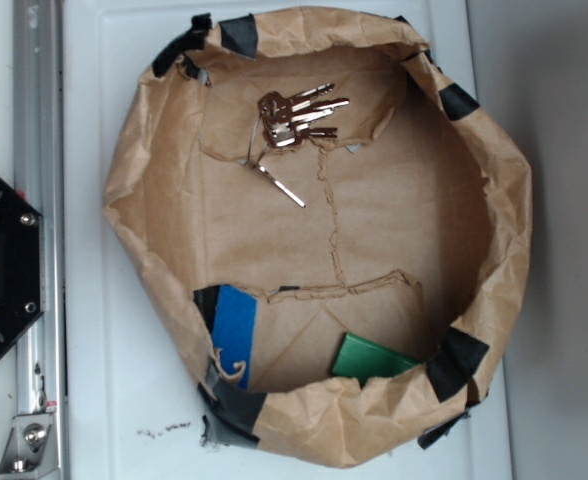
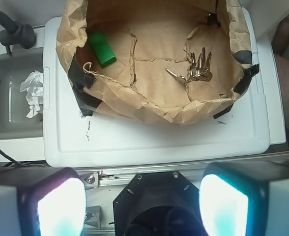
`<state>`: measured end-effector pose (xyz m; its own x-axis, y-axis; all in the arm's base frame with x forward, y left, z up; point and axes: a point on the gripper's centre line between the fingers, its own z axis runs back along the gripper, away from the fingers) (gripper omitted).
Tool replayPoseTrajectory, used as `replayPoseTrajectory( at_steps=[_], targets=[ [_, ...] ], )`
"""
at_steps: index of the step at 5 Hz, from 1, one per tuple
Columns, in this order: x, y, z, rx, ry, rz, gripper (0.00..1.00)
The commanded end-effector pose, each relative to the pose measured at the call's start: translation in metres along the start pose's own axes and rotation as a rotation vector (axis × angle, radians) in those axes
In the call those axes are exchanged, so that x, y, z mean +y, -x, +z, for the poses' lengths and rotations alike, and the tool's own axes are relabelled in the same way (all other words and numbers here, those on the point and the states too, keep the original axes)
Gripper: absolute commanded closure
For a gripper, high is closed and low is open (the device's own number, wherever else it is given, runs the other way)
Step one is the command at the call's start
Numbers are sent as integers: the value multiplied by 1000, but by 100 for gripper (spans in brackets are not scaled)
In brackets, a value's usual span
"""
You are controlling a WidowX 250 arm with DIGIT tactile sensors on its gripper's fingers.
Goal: Grab the silver keys.
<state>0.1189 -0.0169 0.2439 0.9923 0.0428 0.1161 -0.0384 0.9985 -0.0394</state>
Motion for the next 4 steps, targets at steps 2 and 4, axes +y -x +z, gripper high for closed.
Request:
replayPoseTrajectory(
  at_steps=[2,4],
  targets=[
    [-4,-43,-34,-38,-23,156,0],
    [20,-90,-68,-143,3,402,0]
  ],
)
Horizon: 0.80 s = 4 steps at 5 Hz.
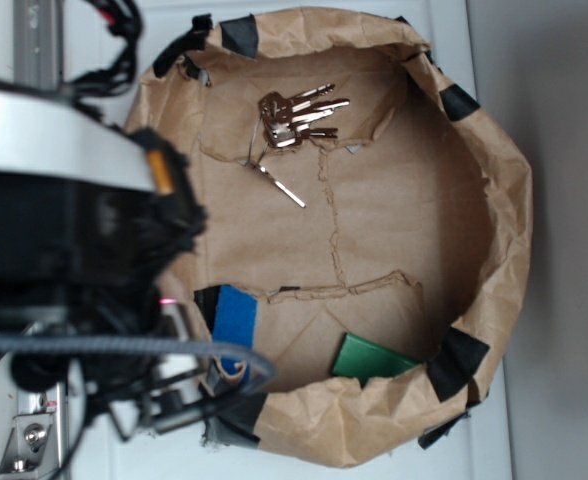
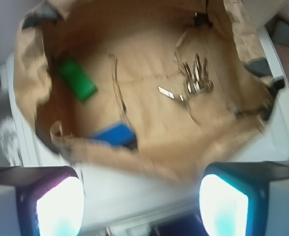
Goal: Grab the silver keys.
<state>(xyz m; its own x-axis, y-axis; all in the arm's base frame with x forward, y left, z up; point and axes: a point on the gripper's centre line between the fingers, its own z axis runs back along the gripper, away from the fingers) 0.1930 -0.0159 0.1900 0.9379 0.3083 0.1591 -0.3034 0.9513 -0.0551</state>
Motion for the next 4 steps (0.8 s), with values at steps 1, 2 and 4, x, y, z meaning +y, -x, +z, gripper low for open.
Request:
replayPoseTrajectory(
  at_steps=[1,2,4],
  targets=[
    [24,-45,-15,-168,69,294,0],
    [18,-52,-38,-191,-20,363,0],
    [9,-63,-71,-191,-146,463,0]
  ],
)
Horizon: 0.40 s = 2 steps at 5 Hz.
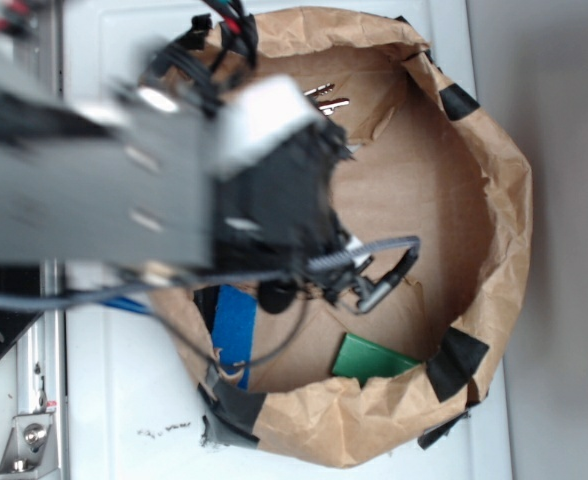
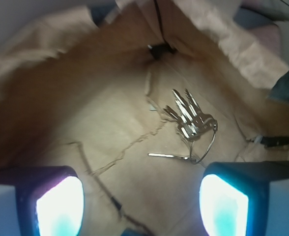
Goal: Grab the silver keys.
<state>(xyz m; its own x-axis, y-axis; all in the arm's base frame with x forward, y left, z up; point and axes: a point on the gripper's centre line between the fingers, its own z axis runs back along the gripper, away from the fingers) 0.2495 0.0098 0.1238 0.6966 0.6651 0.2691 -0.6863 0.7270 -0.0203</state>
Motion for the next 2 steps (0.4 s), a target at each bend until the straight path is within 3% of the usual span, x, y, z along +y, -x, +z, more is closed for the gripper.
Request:
replayPoseTrajectory(
  at_steps=[1,2],
  targets=[
    [0,-18,-8,-67,-44,60,0],
    [11,-22,-13,-86,-60,61,0]
  ],
)
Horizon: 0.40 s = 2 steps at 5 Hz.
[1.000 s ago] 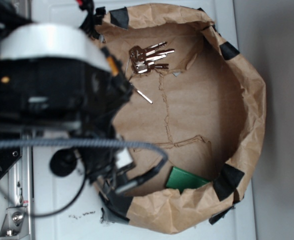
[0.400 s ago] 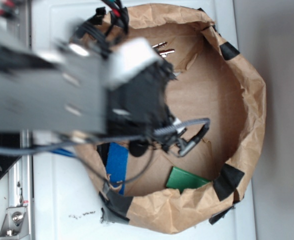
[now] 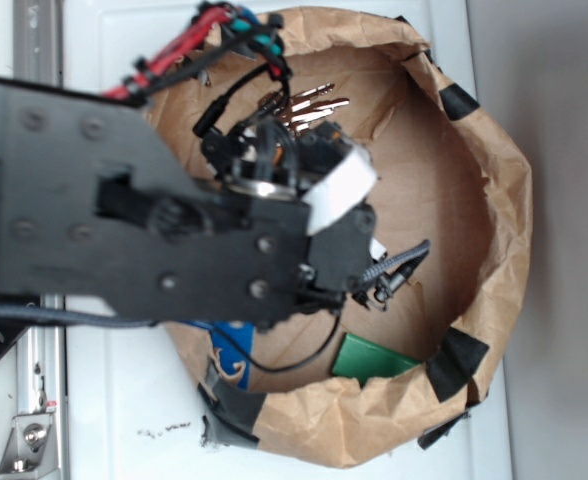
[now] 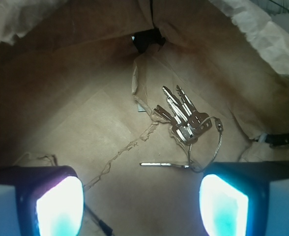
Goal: Grab the silver keys.
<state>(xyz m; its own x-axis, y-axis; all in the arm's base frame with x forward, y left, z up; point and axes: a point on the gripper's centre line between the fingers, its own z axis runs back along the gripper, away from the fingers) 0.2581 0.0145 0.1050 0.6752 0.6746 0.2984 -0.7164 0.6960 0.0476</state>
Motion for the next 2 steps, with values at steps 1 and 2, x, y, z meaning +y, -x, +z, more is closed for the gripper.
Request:
replayPoseTrajectory(
  at_steps=[1,2],
  targets=[
    [24,-16,-9,-86,-33,20,0],
    [34,-14,-18,-92,-70,5,0]
  ],
)
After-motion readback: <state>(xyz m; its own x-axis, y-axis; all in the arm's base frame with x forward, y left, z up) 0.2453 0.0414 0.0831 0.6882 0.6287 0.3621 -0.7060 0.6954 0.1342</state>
